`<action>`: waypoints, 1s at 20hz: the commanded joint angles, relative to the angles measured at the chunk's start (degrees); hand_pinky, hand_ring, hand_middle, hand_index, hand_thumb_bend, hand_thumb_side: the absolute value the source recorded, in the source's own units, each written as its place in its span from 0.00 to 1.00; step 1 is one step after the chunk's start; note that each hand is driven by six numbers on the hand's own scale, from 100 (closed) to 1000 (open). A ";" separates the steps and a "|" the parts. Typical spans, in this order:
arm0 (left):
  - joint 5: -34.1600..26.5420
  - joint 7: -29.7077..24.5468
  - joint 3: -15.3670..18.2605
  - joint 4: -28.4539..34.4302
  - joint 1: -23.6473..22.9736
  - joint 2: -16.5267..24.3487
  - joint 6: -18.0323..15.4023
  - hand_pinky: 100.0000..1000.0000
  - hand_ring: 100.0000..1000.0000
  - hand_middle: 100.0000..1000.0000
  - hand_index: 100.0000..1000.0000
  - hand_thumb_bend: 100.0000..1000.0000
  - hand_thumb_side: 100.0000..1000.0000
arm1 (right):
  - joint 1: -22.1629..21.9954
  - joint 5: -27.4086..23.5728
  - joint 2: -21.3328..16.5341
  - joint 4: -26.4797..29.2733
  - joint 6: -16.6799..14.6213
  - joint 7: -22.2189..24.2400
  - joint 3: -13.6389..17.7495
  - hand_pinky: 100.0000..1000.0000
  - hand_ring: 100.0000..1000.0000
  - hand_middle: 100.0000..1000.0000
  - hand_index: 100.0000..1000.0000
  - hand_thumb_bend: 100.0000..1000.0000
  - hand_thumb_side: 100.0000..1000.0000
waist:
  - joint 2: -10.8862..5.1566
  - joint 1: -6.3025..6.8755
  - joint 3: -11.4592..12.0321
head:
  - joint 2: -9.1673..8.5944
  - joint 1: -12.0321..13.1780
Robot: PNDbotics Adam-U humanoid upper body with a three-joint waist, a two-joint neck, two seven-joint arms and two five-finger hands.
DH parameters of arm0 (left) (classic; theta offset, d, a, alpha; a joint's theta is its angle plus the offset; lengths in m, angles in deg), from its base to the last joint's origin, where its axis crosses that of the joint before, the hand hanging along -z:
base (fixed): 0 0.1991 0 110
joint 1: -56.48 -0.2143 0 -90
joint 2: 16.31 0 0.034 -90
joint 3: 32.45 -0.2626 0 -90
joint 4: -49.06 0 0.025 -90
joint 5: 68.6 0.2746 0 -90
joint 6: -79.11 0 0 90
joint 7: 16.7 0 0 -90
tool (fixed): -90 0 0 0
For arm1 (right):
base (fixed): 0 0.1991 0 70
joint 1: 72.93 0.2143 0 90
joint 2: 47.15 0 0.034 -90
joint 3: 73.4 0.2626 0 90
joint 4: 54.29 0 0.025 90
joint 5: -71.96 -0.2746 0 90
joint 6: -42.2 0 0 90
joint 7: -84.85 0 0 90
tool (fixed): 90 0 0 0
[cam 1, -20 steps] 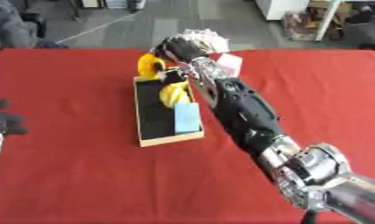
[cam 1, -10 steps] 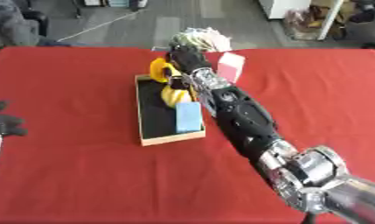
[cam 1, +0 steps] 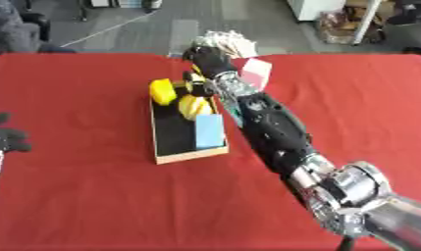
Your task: Pick up objects on the table and place them in the box.
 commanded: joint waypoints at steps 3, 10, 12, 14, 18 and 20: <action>0.16 -0.17 0.59 0.50 0.57 0.71 -0.15 0.77 0.57 0.57 0.85 0.00 0.69 | 2.33 -2.52 -2.34 3.45 -1.01 1.06 0.53 0.71 0.72 0.71 0.85 0.00 0.14 | 0.03 0.08 -0.38 | -0.18 0.04; 0.06 -0.03 0.87 0.40 0.30 1.06 -0.25 0.77 0.57 0.57 0.85 0.00 0.70 | 3.58 -22.46 -8.38 1.40 5.10 2.37 5.15 0.77 0.86 0.90 0.98 0.00 0.01 | -0.07 -0.42 -0.92 | -0.60 -0.31; 0.08 -0.03 0.90 0.37 0.22 1.15 -0.27 0.77 0.57 0.56 0.85 0.00 0.70 | 3.54 -27.35 -10.48 -0.85 7.94 1.83 5.90 0.81 0.90 0.93 0.99 0.00 0.12 | 0.00 -0.46 -0.91 | -0.89 -0.58; 0.11 -0.07 0.90 0.37 0.15 1.21 -0.29 0.77 0.57 0.56 0.85 0.00 0.70 | 3.40 -31.54 -12.23 -3.38 10.09 0.83 6.47 0.83 0.91 0.94 0.99 0.00 0.28 | 0.17 -0.48 -0.79 | -1.16 -0.98; 0.24 -0.13 0.91 0.36 0.19 1.24 -0.32 0.77 0.57 0.56 0.85 0.00 0.71 | 3.24 -39.11 -14.36 -8.26 12.33 -0.72 6.24 0.87 0.93 0.95 1.00 0.00 0.49 | 0.86 -0.68 -0.60 | -1.69 -1.93; 0.28 -0.12 0.94 0.40 0.29 1.24 -0.34 0.77 0.57 0.56 0.86 0.00 0.71 | 3.21 -40.61 -14.75 -10.05 12.06 -0.41 5.04 0.89 0.94 0.96 1.00 0.00 0.53 | 1.19 -0.71 -0.56 | -1.81 -2.25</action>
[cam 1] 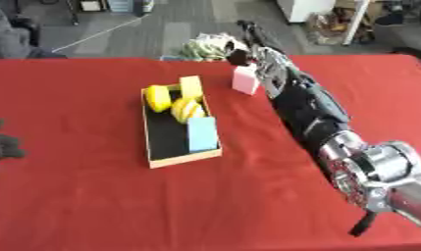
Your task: Pick up objects on the table and place them in the box.
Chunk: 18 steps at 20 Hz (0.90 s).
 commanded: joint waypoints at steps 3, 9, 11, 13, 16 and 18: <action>0.14 -0.17 0.50 0.77 0.57 1.18 -0.30 0.77 0.57 0.56 0.86 0.00 0.71 | 1.22 -2.55 -2.37 -3.47 -1.00 2.02 -2.39 0.93 0.97 0.98 1.00 0.00 0.61 | 0.37 -0.60 0.20 | -0.91 -0.98; 0.20 -0.28 0.55 0.77 0.62 1.13 -0.37 0.77 0.57 0.56 0.86 0.00 0.71 | 0.96 -0.54 -2.58 -4.29 -4.08 4.95 -3.05 0.96 0.99 0.99 1.00 0.00 0.58 | 0.66 -0.68 0.49 | -1.18 -1.48; 0.23 -0.34 0.56 0.77 0.65 1.14 -0.41 0.78 0.57 0.56 0.86 0.00 0.71 | 0.88 0.95 -2.64 -3.90 -4.35 4.64 -3.10 0.97 1.00 0.99 1.00 0.00 0.47 | 0.74 -0.70 0.55 | -1.34 -1.59; 0.24 -0.33 0.60 0.77 0.67 1.11 -0.43 0.78 0.57 0.56 0.86 0.00 0.71 | 0.79 3.21 -2.57 -3.51 -4.44 4.30 -3.29 0.98 1.00 1.00 1.00 0.00 0.42 | 0.80 -0.73 0.57 | -1.41 -1.70; 0.26 -0.40 0.57 0.74 0.71 1.05 -0.47 0.78 0.57 0.56 0.86 0.00 0.71 | 0.56 7.25 -2.43 -3.60 -4.77 5.34 -3.70 0.99 1.00 1.00 1.00 0.00 0.38 | 0.86 -0.75 0.57 | -1.55 -1.78; 0.26 -0.42 0.61 0.75 0.72 1.05 -0.51 0.78 0.56 0.56 0.86 0.00 0.71 | 0.33 9.55 -2.30 -3.95 -5.25 7.05 -3.64 0.98 1.00 1.00 1.00 0.00 0.35 | 0.88 -0.75 0.57 | -1.65 -1.84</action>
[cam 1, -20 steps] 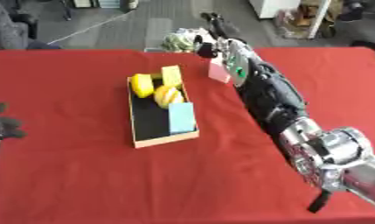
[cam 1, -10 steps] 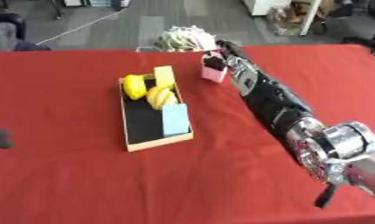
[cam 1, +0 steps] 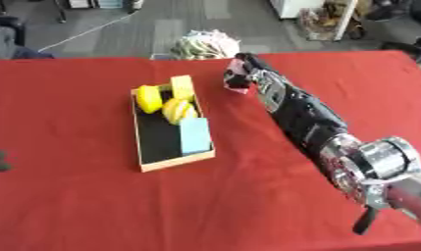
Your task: Pick up objects on the table and place them in the box.
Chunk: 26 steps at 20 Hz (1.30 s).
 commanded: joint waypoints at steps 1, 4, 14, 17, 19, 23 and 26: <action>0.04 -0.15 0.61 0.75 0.69 1.05 -0.26 0.78 0.56 0.56 0.86 0.00 0.71 | 0.75 3.69 -1.25 0.61 -0.75 2.35 -0.10 0.97 1.00 1.00 1.00 0.00 0.33 | 0.25 -0.65 0.08 | -0.88 -0.20; 0.05 -0.19 0.62 0.73 0.67 1.03 -0.27 0.78 0.56 0.56 0.86 0.00 0.71 | 0.49 6.13 -1.11 0.26 -1.41 4.97 -0.01 0.92 0.98 0.99 1.00 0.00 0.18 | 0.27 -0.64 0.08 | -0.95 -0.27; -0.02 -0.19 0.73 0.69 0.69 0.87 -0.34 0.78 0.56 0.56 0.86 0.00 0.71 | -0.22 11.23 1.05 4.40 3.46 -7.92 2.47 0.29 0.43 0.47 0.60 0.00 0.07 | 0.27 -0.50 -0.25 | -1.15 -0.28; -0.02 -0.11 0.87 0.67 0.59 0.89 -0.32 0.78 0.56 0.56 0.86 0.00 0.71 | 0.01 11.81 1.90 7.07 1.45 -12.34 2.15 0.26 0.39 0.42 0.54 0.00 0.03 | 0.08 -0.43 -0.75 | -0.97 -0.11; -0.05 -0.04 0.98 0.67 0.50 0.88 -0.33 0.78 0.56 0.56 0.86 0.00 0.71 | 0.21 11.91 2.43 9.78 -1.50 -12.11 1.50 0.26 0.39 0.41 0.53 0.00 0.02 | -0.17 -0.32 -1.26 | -0.77 0.05; -0.09 0.14 1.24 0.57 0.08 0.89 -0.33 0.78 0.56 0.56 0.86 0.00 0.70 | 0.06 8.93 3.02 16.61 -9.15 -7.70 -1.18 0.27 0.40 0.41 0.54 0.00 0.00 | -0.86 -0.13 -2.44 | -0.14 0.60; -0.11 0.34 1.46 0.41 -0.34 0.94 -0.32 0.78 0.56 0.56 0.86 0.00 0.70 | -0.99 4.09 3.19 22.12 -15.02 -3.01 -4.72 0.28 0.40 0.42 0.55 0.00 0.00 | -1.42 -0.06 -3.39 | 0.46 1.28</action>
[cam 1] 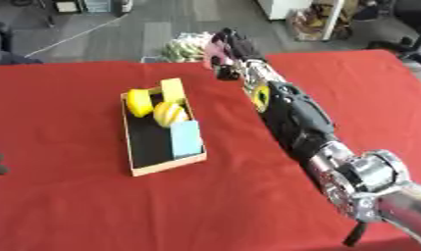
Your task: Pick up objects on the table and place them in the box.
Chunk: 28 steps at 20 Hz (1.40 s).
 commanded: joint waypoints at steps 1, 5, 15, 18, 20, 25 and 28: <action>-0.11 0.38 0.79 0.45 0.04 0.96 -0.06 0.78 0.56 0.56 0.86 0.00 0.70 | 0.05 -5.33 -0.40 6.52 -5.79 4.75 -3.72 0.29 0.41 0.42 0.55 0.00 0.00 | -1.62 -0.03 -0.55 | 0.69 0.84; -0.16 0.57 0.96 0.27 -0.33 0.98 -0.09 0.78 0.56 0.57 0.86 0.00 0.70 | -1.69 -11.53 0.22 10.47 -10.53 12.08 -8.86 0.31 0.42 0.44 0.59 0.00 0.02 | -2.25 -0.04 -1.52 | 1.34 1.45; -0.24 0.49 0.89 0.13 -0.65 0.79 -0.17 0.78 0.56 0.57 0.86 0.00 0.70 | -3.35 -13.86 4.31 11.67 -17.02 22.95 -15.84 0.38 0.48 0.48 0.64 0.00 0.07 | -2.64 0.17 -1.90 | 1.78 1.69; -0.27 0.46 0.85 0.13 -0.64 0.74 -0.16 0.78 0.56 0.57 0.86 0.00 0.70 | -3.56 -14.17 5.05 11.66 -17.90 24.16 -16.63 0.39 0.49 0.50 0.66 0.00 0.08 | -2.68 0.16 -1.93 | 1.79 1.66; -0.28 0.41 0.81 0.11 -0.63 0.70 -0.18 0.78 0.56 0.57 0.86 0.00 0.70 | -3.67 -13.80 5.34 11.56 -18.28 24.85 -17.00 0.42 0.51 0.53 0.71 0.00 0.09 | -2.69 0.15 -1.91 | 1.76 1.58; -0.25 0.45 0.89 0.09 -0.62 0.68 -0.18 0.78 0.56 0.57 0.86 0.00 0.70 | -3.97 -9.24 5.60 10.66 -18.47 25.51 -16.68 0.59 0.66 0.71 0.86 0.00 0.13 | -2.69 0.18 -1.82 | 1.69 1.50; -0.24 0.46 0.89 0.09 -0.62 0.69 -0.18 0.78 0.56 0.57 0.86 0.00 0.70 | -4.04 -5.22 5.57 9.96 -18.10 24.44 -15.62 0.67 0.72 0.76 0.89 0.00 0.14 | -2.71 0.13 -1.81 | 1.64 1.47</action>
